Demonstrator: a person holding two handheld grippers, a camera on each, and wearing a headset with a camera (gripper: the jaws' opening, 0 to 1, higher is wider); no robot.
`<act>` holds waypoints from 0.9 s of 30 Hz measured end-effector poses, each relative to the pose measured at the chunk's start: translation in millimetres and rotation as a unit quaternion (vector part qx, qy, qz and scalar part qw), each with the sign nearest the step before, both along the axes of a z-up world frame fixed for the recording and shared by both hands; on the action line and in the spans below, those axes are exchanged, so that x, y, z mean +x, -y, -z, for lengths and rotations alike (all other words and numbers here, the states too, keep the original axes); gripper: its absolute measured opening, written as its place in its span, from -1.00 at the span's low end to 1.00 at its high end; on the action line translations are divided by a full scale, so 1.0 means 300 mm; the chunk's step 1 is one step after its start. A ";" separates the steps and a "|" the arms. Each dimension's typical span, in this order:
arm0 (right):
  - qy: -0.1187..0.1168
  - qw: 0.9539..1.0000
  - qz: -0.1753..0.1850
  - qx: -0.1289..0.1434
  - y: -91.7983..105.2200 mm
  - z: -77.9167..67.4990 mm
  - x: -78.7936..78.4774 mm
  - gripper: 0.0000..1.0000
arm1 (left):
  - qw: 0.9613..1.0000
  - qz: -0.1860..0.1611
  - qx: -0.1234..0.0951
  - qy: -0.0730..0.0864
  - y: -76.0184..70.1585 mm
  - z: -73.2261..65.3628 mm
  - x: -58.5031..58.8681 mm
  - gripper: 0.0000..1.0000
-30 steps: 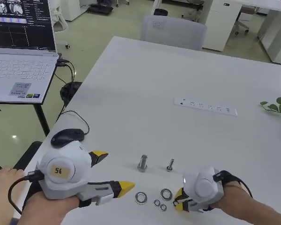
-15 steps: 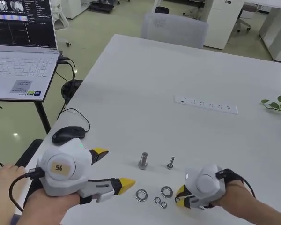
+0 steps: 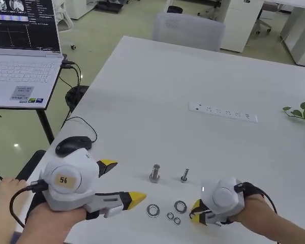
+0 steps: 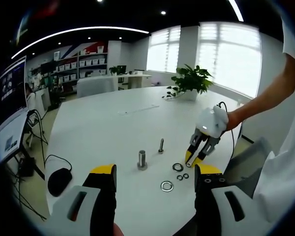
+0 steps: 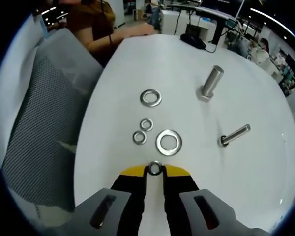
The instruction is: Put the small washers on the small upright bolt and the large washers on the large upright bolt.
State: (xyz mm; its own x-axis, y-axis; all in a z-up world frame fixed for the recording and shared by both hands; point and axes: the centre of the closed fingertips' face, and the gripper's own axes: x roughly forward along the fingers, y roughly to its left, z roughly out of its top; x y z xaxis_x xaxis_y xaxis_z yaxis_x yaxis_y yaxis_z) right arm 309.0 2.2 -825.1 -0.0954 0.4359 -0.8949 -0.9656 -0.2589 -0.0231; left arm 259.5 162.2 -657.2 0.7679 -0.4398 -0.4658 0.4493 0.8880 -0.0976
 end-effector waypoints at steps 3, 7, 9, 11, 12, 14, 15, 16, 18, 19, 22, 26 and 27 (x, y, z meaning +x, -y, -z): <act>-0.003 1.000 0.000 -0.003 0.005 0.001 0.006 -0.72 | 1.000 -0.001 -0.001 0.000 0.000 -0.001 0.001 0.28; -0.004 1.000 0.001 -0.005 0.010 0.001 0.011 -0.69 | 1.000 -0.001 -0.002 0.001 0.001 -0.002 0.003 0.28; -0.005 1.000 0.002 -0.009 0.015 0.001 0.011 -0.67 | 1.000 0.000 -0.001 0.001 0.003 -0.002 0.002 0.28; -0.004 1.000 -0.002 -0.012 0.018 0.000 0.010 -0.65 | 1.000 0.000 -0.001 0.001 0.003 0.000 0.002 0.27; -0.004 1.000 -0.003 -0.011 0.018 0.000 0.010 -0.65 | 1.000 -0.001 -0.002 0.001 0.003 -0.001 0.003 0.27; -0.005 1.000 -0.003 -0.011 0.018 0.000 0.010 -0.65 | 1.000 -0.001 -0.002 0.001 0.004 -0.001 0.002 0.27; -0.005 1.000 -0.005 -0.011 0.018 -0.001 0.009 -0.65 | 1.000 0.000 -0.002 0.001 0.005 -0.001 0.003 0.27; -0.004 1.000 -0.007 -0.010 0.018 0.000 0.010 -0.65 | 1.000 0.000 -0.003 0.001 0.006 0.000 0.003 0.27; -0.003 1.000 -0.011 -0.010 0.019 0.002 0.010 -0.65 | 1.000 0.001 -0.003 0.001 0.009 -0.001 0.004 0.27; -0.001 1.000 -0.015 -0.010 0.019 0.003 0.010 -0.65 | 1.000 0.001 -0.003 0.002 0.011 -0.001 0.005 0.27; 0.001 1.000 -0.018 -0.010 0.018 0.002 0.008 -0.65 | 1.000 0.002 -0.005 0.002 0.015 -0.001 0.007 0.27; 0.001 1.000 -0.010 -0.005 0.013 -0.001 0.012 -0.71 | 1.000 0.002 -0.006 0.003 0.018 -0.003 0.009 0.27; 0.001 1.000 -0.011 -0.005 0.013 0.000 0.012 -0.71 | 1.000 0.002 -0.006 0.003 0.017 -0.004 0.010 0.27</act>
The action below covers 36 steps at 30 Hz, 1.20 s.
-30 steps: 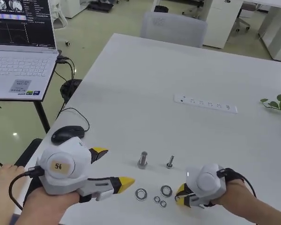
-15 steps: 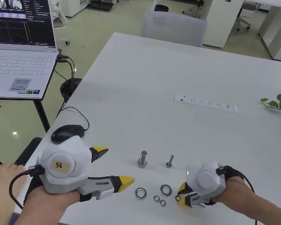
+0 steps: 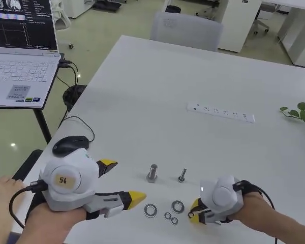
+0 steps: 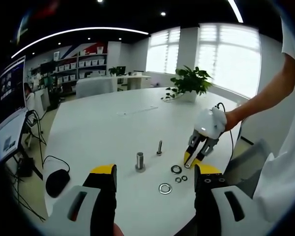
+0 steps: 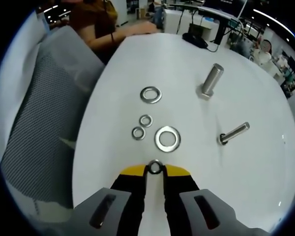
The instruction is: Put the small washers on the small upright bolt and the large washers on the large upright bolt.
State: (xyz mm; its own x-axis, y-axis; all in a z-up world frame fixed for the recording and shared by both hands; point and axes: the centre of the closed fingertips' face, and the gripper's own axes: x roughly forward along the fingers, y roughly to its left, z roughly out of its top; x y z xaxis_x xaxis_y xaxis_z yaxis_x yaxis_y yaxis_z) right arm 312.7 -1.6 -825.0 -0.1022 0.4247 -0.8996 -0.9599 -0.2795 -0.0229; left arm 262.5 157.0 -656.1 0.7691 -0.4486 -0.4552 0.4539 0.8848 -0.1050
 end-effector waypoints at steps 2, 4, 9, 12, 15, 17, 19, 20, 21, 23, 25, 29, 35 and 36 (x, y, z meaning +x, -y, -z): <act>0.001 1.000 0.003 -0.001 -0.001 0.002 0.000 -0.72 | 1.000 -0.001 -0.001 0.000 -0.001 -0.003 0.000 0.27; 0.001 1.000 0.009 0.000 -0.001 0.003 0.001 -0.72 | 1.000 -0.001 0.000 0.000 -0.003 -0.003 0.001 0.27; -0.003 0.999 0.034 0.003 -0.002 0.000 0.001 -0.72 | 1.000 -0.001 0.000 0.001 -0.007 -0.003 0.003 0.27; -0.003 0.999 0.040 0.005 -0.001 0.000 0.003 -0.73 | 1.000 -0.002 0.000 0.001 -0.007 -0.002 0.003 0.27; 0.000 0.999 0.046 0.007 -0.001 0.000 0.011 -0.73 | 1.000 -0.002 0.000 0.001 -0.008 -0.002 0.002 0.27; 0.000 0.999 0.052 0.011 -0.003 -0.006 0.017 -0.74 | 1.000 -0.002 0.000 0.001 -0.007 -0.003 0.002 0.27; -0.001 0.998 0.058 0.014 -0.005 -0.016 0.023 -0.74 | 1.000 -0.001 0.001 0.000 -0.008 -0.001 0.002 0.27; -0.001 0.998 0.060 0.016 -0.006 -0.020 0.026 -0.74 | 1.000 -0.001 0.000 0.000 -0.009 -0.001 0.002 0.27; -0.001 0.998 0.062 0.018 -0.005 -0.024 0.031 -0.74 | 1.000 -0.001 0.001 0.000 -0.009 -0.002 0.002 0.27; -0.001 0.998 0.066 0.020 -0.005 -0.032 0.037 -0.74 | 1.000 -0.001 0.001 0.000 -0.011 0.000 0.002 0.27; 0.000 0.997 0.070 0.023 -0.005 -0.042 0.046 -0.74 | 1.000 -0.002 0.000 0.000 -0.013 -0.001 0.001 0.27; 0.005 0.997 0.076 0.033 -0.011 -0.072 0.064 -0.74 | 1.000 -0.003 0.001 0.000 -0.015 0.001 0.000 0.27; 0.018 0.995 0.086 0.050 -0.034 -0.137 0.116 -0.74 | 1.000 -0.003 0.002 0.000 -0.017 0.002 0.000 0.27; 0.022 0.995 0.087 0.053 -0.037 -0.149 0.129 -0.74 | 1.000 -0.003 0.002 0.000 -0.018 0.002 -0.001 0.27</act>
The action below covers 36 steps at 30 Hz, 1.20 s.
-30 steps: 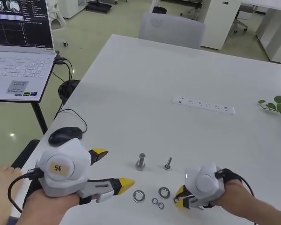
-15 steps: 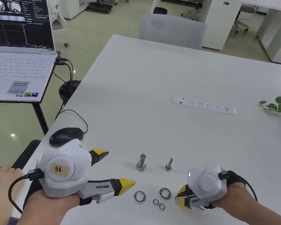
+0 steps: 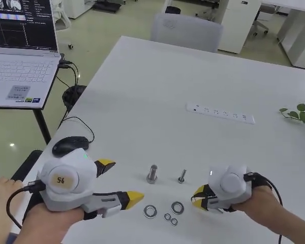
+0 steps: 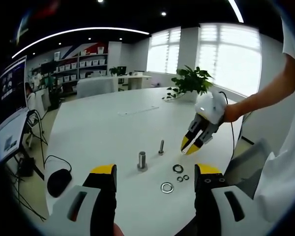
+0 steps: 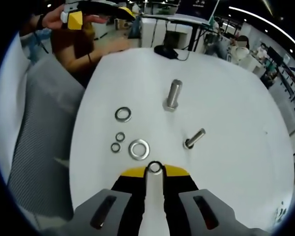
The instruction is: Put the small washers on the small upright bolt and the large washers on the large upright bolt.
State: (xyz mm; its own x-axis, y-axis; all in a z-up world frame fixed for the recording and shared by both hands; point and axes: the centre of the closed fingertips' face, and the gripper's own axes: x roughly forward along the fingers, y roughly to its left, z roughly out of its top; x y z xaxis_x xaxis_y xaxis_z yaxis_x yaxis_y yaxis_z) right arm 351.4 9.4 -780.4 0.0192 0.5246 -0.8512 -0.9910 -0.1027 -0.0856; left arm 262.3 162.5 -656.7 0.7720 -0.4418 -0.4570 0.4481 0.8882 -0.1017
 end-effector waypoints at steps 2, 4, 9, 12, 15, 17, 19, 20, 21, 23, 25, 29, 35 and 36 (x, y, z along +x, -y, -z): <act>0.005 1.000 0.002 0.003 -0.006 -0.018 0.018 -0.74 | 1.000 0.000 0.000 0.000 -0.001 -0.001 -0.001 0.27; 0.008 1.000 0.003 0.005 -0.010 -0.028 0.034 -0.74 | 1.000 -0.001 0.000 0.000 -0.002 -0.001 -0.003 0.27; 0.018 1.000 0.003 0.011 -0.037 -0.069 0.080 -0.74 | 1.000 -0.003 0.000 -0.001 -0.008 0.003 -0.004 0.27; 0.022 1.000 0.002 0.013 -0.055 -0.087 0.101 -0.74 | 1.000 -0.004 0.000 -0.001 -0.011 0.002 -0.003 0.28; 0.027 1.000 -0.001 0.014 -0.073 -0.099 0.121 -0.74 | 1.000 -0.006 -0.001 -0.001 -0.012 0.001 -0.003 0.28; 0.028 1.000 -0.004 0.013 -0.086 -0.105 0.132 -0.74 | 1.000 -0.007 -0.001 -0.001 -0.013 0.001 -0.004 0.28; 0.032 0.999 -0.007 0.013 -0.095 -0.108 0.141 -0.74 | 1.000 -0.008 -0.001 -0.001 -0.015 0.001 -0.005 0.28; 0.031 0.999 -0.008 0.012 -0.102 -0.110 0.146 -0.74 | 1.000 -0.008 -0.001 -0.001 -0.015 0.002 -0.005 0.28; 0.032 0.999 -0.010 0.012 -0.107 -0.111 0.150 -0.74 | 1.000 -0.008 -0.001 -0.001 -0.015 0.002 -0.005 0.28; 0.033 0.999 -0.014 0.010 -0.117 -0.112 0.158 -0.74 | 1.000 -0.009 -0.001 -0.001 -0.017 0.003 -0.006 0.28; 0.035 0.999 -0.018 0.007 -0.126 -0.112 0.165 -0.74 | 1.000 -0.010 -0.001 -0.002 -0.019 0.004 -0.007 0.28; 0.035 0.999 -0.024 0.001 -0.137 -0.108 0.174 -0.74 | 1.000 -0.012 -0.002 -0.001 -0.021 0.002 -0.008 0.28; 0.034 0.999 -0.033 -0.009 -0.146 -0.091 0.179 -0.74 | 1.000 -0.012 -0.002 -0.001 -0.021 0.001 -0.009 0.28; 0.034 0.999 -0.034 -0.011 -0.147 -0.088 0.178 -0.74 | 1.000 -0.012 -0.002 -0.001 -0.021 0.001 -0.009 0.28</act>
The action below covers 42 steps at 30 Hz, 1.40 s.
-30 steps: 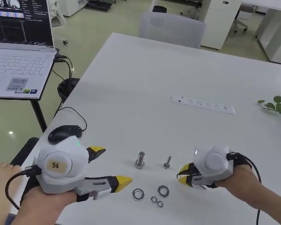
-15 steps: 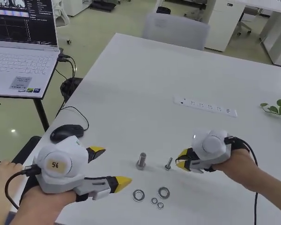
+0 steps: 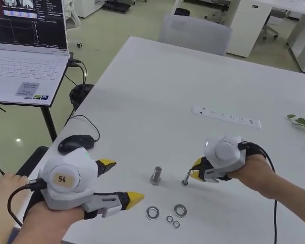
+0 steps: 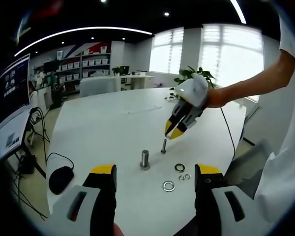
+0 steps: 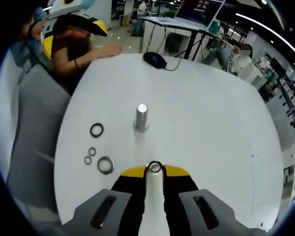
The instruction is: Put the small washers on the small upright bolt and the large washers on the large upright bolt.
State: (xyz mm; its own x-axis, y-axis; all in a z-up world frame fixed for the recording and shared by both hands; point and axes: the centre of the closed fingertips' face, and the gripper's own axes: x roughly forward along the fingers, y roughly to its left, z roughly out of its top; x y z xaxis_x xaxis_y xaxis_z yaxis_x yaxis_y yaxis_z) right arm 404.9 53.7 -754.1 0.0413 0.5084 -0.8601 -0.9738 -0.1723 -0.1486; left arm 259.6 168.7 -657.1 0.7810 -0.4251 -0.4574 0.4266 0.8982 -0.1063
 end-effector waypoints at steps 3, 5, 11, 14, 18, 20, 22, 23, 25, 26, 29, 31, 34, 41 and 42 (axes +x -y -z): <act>0.000 1.000 -0.002 -0.006 -0.002 0.012 0.001 -0.74 | 1.000 0.000 0.000 0.000 -0.002 0.002 0.000 0.28; 0.000 1.000 -0.004 -0.008 -0.005 0.015 0.001 -0.74 | 1.000 -0.001 0.000 0.000 -0.002 0.001 0.000 0.28; 0.001 1.000 -0.007 -0.016 -0.005 0.024 0.003 -0.73 | 1.000 -0.001 -0.001 0.000 -0.003 0.000 -0.001 0.28; 0.000 1.000 -0.008 -0.020 -0.002 0.028 0.003 -0.73 | 1.000 -0.002 -0.002 0.000 -0.004 0.001 0.000 0.28; 0.002 1.000 -0.011 -0.023 -0.002 0.035 0.007 -0.73 | 1.000 -0.002 -0.002 -0.001 -0.004 0.002 0.000 0.28; 0.001 1.000 -0.011 -0.023 -0.004 0.034 0.004 -0.73 | 1.000 -0.002 -0.002 -0.001 -0.004 0.002 -0.001 0.28; 0.002 1.000 -0.012 -0.024 -0.005 0.036 0.006 -0.73 | 1.000 -0.003 -0.002 -0.001 -0.004 0.003 -0.002 0.28; 0.002 1.000 -0.012 -0.026 -0.005 0.039 0.008 -0.73 | 1.000 -0.003 -0.002 -0.001 -0.003 0.002 -0.002 0.28; 0.004 1.000 -0.014 -0.028 -0.005 0.039 0.009 -0.73 | 1.000 -0.003 -0.002 -0.001 -0.004 0.002 -0.002 0.28; 0.003 0.999 -0.014 -0.028 -0.005 0.039 0.009 -0.73 | 1.000 -0.003 -0.003 0.000 -0.004 0.002 -0.002 0.28; 0.002 0.999 -0.014 -0.031 -0.005 0.042 0.011 -0.73 | 1.000 -0.004 -0.003 -0.001 -0.005 0.002 -0.002 0.28; 0.002 0.999 -0.015 -0.032 -0.006 0.044 0.012 -0.73 | 1.000 -0.004 -0.003 -0.001 -0.005 0.003 -0.004 0.28; 0.002 0.999 -0.018 -0.035 -0.008 0.047 0.008 -0.73 | 1.000 -0.005 -0.004 -0.002 -0.008 0.008 -0.005 0.28; 0.003 0.999 -0.025 -0.041 -0.012 0.062 0.005 -0.73 | 1.000 -0.007 -0.004 -0.003 -0.011 0.006 -0.006 0.28; 0.002 0.999 -0.026 -0.042 -0.011 0.066 0.005 -0.73 | 1.000 -0.007 -0.004 -0.003 -0.012 0.007 -0.006 0.28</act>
State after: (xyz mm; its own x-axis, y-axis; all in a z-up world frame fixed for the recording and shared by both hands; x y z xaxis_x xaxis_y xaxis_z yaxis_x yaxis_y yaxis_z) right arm 406.3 57.0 -773.8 0.0214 0.4363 -0.8995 -0.9627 -0.2339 -0.1364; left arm 257.7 172.3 -659.1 0.7843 -0.4176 -0.4587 0.4136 0.9032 -0.1150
